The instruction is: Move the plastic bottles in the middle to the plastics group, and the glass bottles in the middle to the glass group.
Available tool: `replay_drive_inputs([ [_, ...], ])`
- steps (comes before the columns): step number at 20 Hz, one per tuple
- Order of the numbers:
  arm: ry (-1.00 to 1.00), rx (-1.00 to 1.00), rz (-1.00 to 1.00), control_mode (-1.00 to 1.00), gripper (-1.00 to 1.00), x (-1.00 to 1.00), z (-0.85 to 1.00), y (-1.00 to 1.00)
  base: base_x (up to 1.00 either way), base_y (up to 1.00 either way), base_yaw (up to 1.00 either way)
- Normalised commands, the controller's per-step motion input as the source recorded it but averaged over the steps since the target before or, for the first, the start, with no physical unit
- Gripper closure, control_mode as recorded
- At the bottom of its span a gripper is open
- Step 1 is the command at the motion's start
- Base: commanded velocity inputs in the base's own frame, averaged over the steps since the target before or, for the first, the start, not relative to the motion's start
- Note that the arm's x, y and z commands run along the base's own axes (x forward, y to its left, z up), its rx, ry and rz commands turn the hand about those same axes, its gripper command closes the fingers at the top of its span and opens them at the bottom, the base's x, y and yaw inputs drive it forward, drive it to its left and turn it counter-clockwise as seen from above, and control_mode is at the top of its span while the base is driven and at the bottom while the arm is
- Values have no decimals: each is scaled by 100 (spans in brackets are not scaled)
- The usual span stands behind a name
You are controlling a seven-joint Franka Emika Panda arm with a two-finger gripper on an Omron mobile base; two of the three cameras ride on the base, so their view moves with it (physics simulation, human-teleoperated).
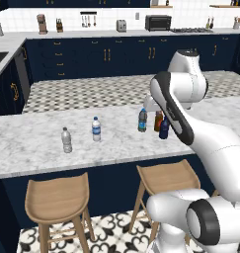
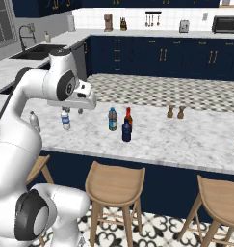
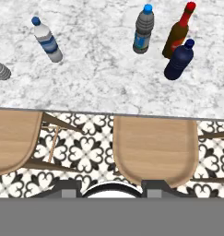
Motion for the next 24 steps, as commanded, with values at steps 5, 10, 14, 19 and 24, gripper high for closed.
replay_drive_inputs([
  [5,7,0,-1,-100,-100,0,-5,0,0,0,0],
  [10,1,-4,-1,-100,-100,-5,-1,-1,0,0,0],
  [14,-2,1,0,-100,-100,-13,0,-13,0,0,0],
  [19,-2,8,0,-100,-100,-4,0,-42,0,0,0],
  [24,2,11,0,-100,-100,-1,0,-57,0,0,0],
])
